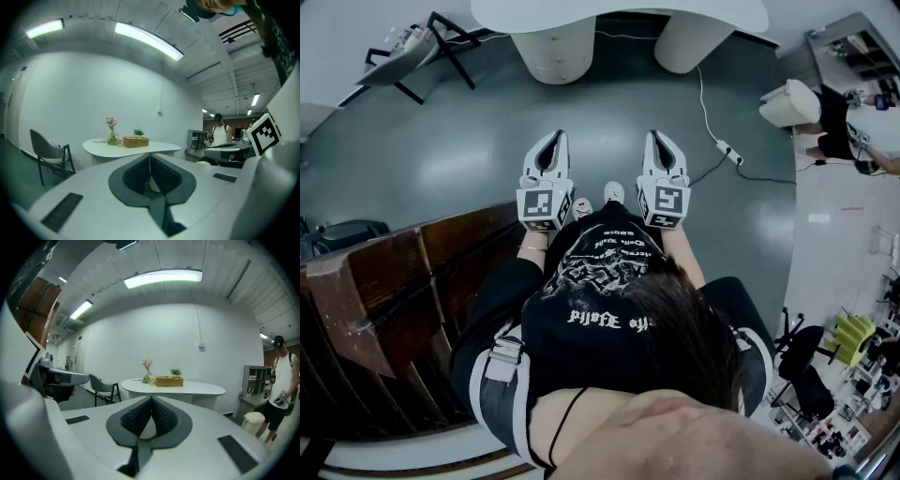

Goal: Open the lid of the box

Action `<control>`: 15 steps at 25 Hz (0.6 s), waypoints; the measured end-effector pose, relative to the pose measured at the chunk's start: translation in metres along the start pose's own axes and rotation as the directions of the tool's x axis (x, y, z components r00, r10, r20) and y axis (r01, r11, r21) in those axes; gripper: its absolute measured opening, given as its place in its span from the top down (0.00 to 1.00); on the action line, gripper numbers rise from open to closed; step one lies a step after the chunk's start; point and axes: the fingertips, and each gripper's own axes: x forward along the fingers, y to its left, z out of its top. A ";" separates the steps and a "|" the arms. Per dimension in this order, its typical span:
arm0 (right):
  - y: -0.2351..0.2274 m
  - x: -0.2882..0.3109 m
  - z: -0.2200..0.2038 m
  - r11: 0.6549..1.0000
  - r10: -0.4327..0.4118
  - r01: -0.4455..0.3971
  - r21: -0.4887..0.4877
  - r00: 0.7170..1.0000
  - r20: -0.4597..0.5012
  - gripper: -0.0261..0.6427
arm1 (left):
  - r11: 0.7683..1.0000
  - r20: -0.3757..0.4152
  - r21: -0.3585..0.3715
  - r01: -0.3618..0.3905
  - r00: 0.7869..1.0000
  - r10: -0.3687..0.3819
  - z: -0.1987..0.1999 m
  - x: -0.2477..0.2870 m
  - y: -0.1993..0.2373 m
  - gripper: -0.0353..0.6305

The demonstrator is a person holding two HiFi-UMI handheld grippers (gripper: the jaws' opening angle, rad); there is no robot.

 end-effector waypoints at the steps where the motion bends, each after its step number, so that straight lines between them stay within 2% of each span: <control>1: -0.003 0.001 0.001 1.000 0.001 -0.001 -0.003 1.000 0.002 0.92 | 1.000 0.002 -0.006 0.001 1.000 -0.001 0.004 0.002 -0.003 0.91; 9: -0.031 0.007 0.009 1.000 0.017 -0.018 0.022 0.999 0.032 0.92 | 0.999 0.022 -0.013 -0.032 0.999 0.032 0.012 0.016 -0.013 0.91; 15: -0.050 0.022 0.009 0.997 0.067 -0.069 0.032 0.996 0.052 0.92 | 0.997 0.021 -0.034 -0.069 0.997 0.070 0.009 0.030 -0.022 0.91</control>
